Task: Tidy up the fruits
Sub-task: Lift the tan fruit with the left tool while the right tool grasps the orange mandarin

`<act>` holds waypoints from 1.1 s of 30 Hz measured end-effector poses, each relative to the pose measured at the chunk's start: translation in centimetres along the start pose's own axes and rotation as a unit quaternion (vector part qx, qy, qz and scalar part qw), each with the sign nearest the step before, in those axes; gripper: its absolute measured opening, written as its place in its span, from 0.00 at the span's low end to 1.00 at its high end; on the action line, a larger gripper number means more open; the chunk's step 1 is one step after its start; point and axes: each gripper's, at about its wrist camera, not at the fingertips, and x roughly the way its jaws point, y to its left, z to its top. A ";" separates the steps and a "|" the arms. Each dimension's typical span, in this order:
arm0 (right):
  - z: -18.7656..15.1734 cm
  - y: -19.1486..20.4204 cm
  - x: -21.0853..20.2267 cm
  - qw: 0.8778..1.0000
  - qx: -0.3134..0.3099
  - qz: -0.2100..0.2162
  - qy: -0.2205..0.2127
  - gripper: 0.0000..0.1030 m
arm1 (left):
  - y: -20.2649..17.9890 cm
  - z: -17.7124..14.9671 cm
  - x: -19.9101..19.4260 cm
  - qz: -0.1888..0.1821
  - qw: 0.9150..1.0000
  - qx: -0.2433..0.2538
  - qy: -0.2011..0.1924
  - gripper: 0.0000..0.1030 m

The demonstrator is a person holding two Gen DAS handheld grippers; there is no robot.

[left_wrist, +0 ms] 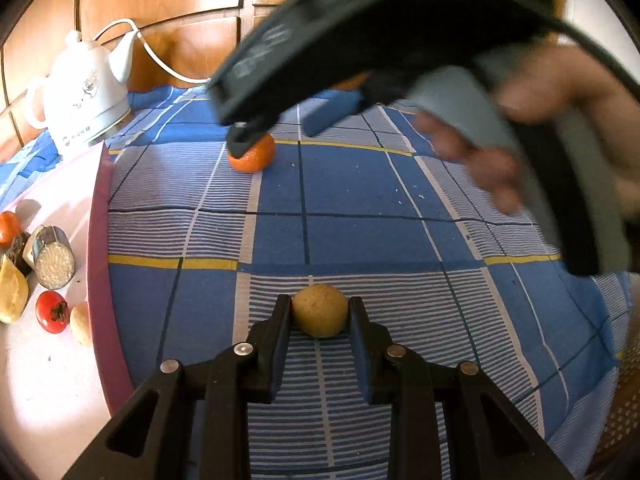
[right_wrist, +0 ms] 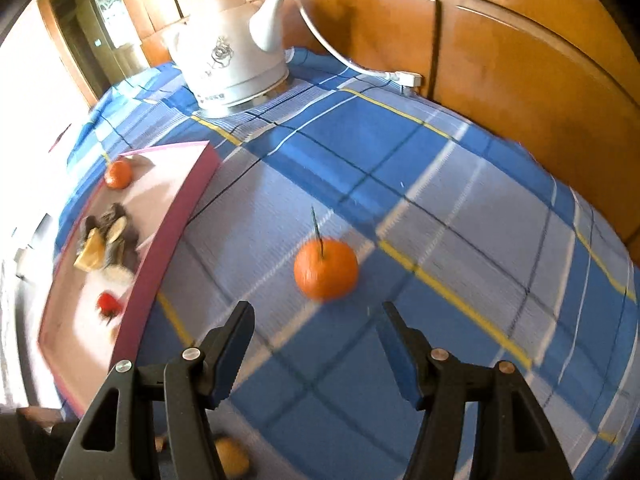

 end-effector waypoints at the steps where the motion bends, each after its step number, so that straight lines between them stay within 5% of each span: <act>1: 0.5 0.1 0.5 1.000 -0.002 -0.008 0.003 0.62 | 0.1 0.0 0.0 -0.002 1.000 -0.001 -0.001 0.27; 6: 1.8 0.2 3.3 0.999 -0.003 -0.018 0.034 0.62 | 0.4 -0.1 0.0 -0.008 1.000 -0.003 -0.004 0.27; 8: 1.8 0.2 3.5 0.999 -0.003 -0.025 0.032 0.40 | 0.5 -0.2 0.0 -0.009 1.000 -0.002 -0.004 0.27; 15: -1.9 -1.3 -0.1 0.998 -0.030 -0.038 0.031 0.39 | 0.4 -0.2 0.1 -0.008 1.000 -0.003 -0.006 0.27; 24: -10.1 -6.1 -2.7 0.997 0.046 -0.044 0.031 0.39 | -0.1 0.3 0.2 0.006 1.000 0.000 0.005 0.27; 33: -9.9 -6.2 -2.4 0.998 0.045 -0.043 0.027 0.39 | 0.1 1.5 -2.8 0.022 1.000 -0.017 -0.009 0.27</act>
